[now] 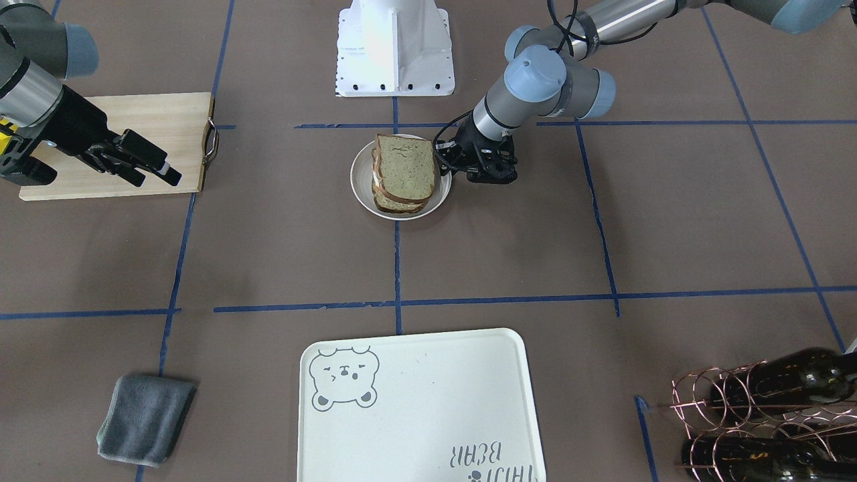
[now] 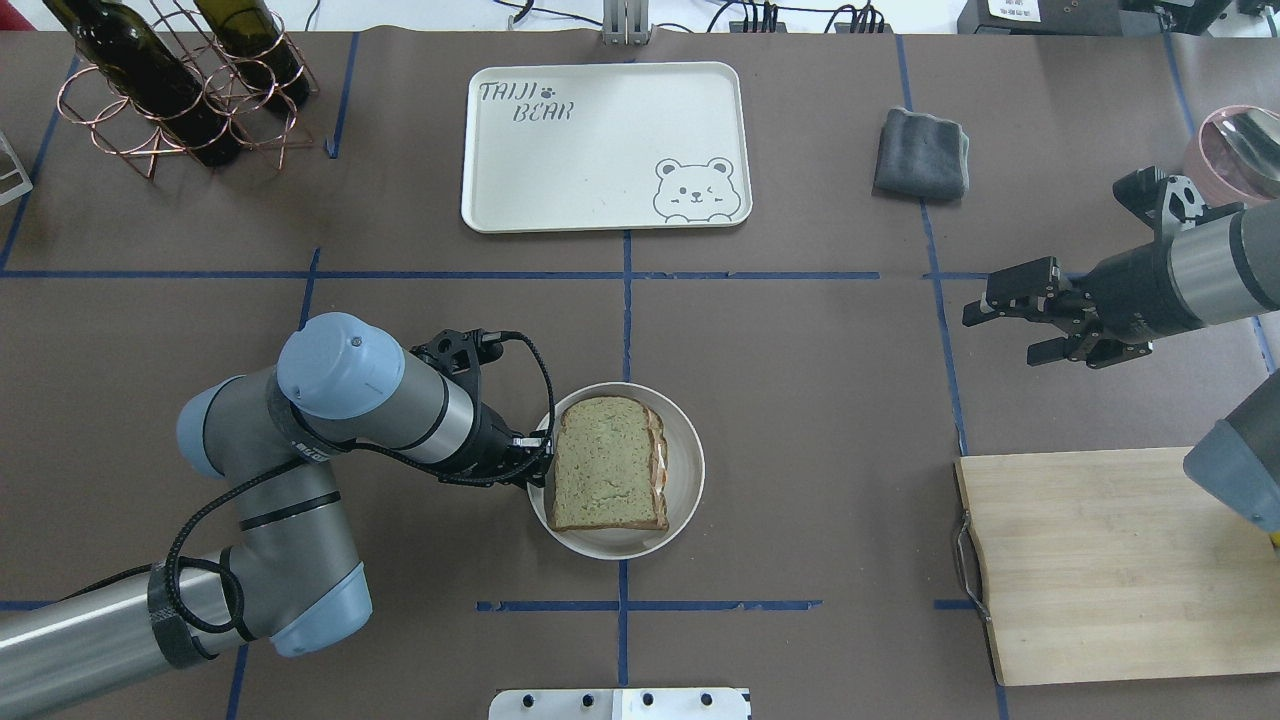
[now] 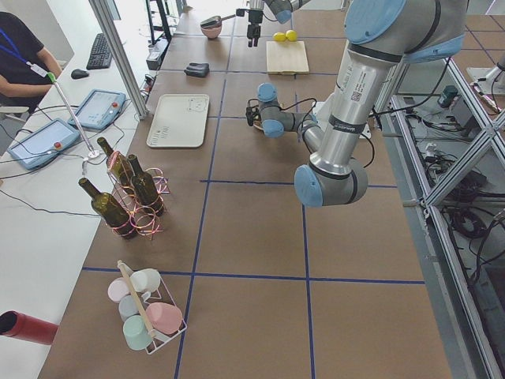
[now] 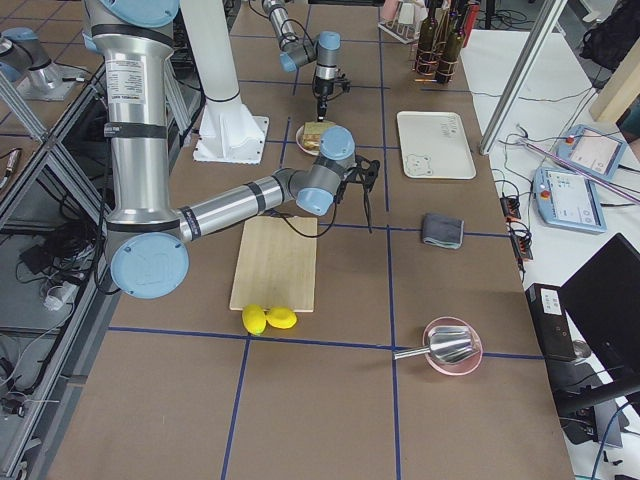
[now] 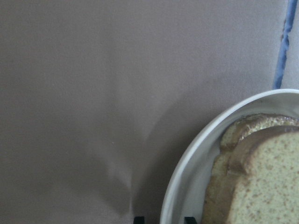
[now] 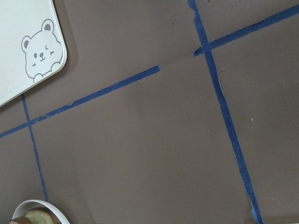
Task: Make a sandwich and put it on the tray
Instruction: 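Grip the white plate rim with the left gripper and lift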
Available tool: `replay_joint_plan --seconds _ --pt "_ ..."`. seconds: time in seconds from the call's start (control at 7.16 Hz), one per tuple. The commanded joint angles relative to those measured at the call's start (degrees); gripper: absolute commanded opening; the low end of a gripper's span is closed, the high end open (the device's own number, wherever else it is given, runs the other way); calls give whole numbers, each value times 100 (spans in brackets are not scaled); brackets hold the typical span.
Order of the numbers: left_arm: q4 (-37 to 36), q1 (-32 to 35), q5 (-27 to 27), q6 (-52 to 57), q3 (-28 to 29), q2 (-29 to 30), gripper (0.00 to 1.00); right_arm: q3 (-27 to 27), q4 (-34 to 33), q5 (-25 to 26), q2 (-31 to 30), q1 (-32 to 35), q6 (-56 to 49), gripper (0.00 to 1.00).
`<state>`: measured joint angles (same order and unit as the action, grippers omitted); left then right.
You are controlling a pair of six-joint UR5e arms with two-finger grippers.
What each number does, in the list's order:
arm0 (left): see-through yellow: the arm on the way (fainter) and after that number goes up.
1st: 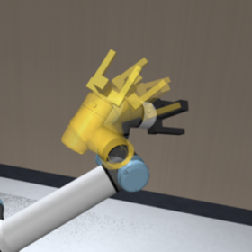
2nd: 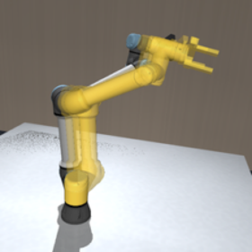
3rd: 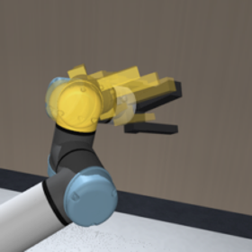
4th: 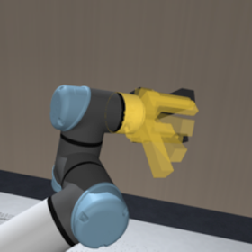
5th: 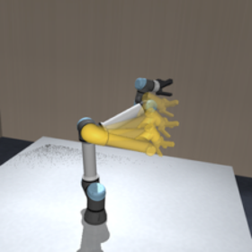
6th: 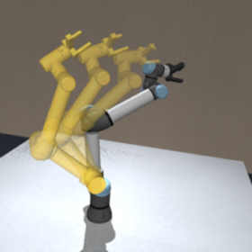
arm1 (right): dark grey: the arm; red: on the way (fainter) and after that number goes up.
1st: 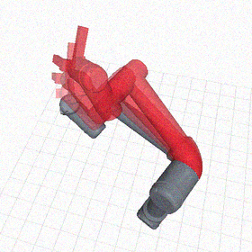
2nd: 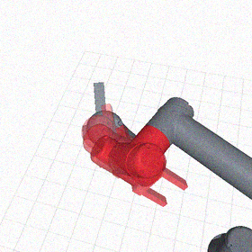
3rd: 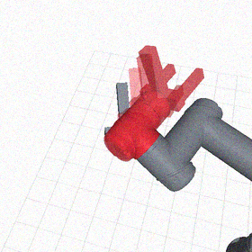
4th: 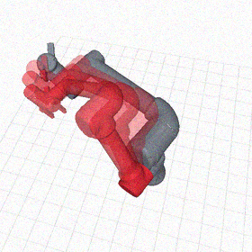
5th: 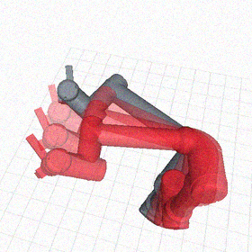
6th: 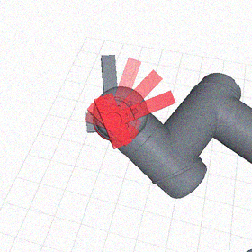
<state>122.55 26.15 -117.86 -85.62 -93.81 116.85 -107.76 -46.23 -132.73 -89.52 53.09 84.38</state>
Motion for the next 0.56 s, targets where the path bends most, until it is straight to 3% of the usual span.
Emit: replay_joint_plan --seconds 0.0,0.42 --pt "-3 21 0 -207 -76 -13 0 -8 0 -7 -13 0 0 100" --pt "409 65 -18 -2444 -313 -4 0 0 0 2 -4 -9 0 100"
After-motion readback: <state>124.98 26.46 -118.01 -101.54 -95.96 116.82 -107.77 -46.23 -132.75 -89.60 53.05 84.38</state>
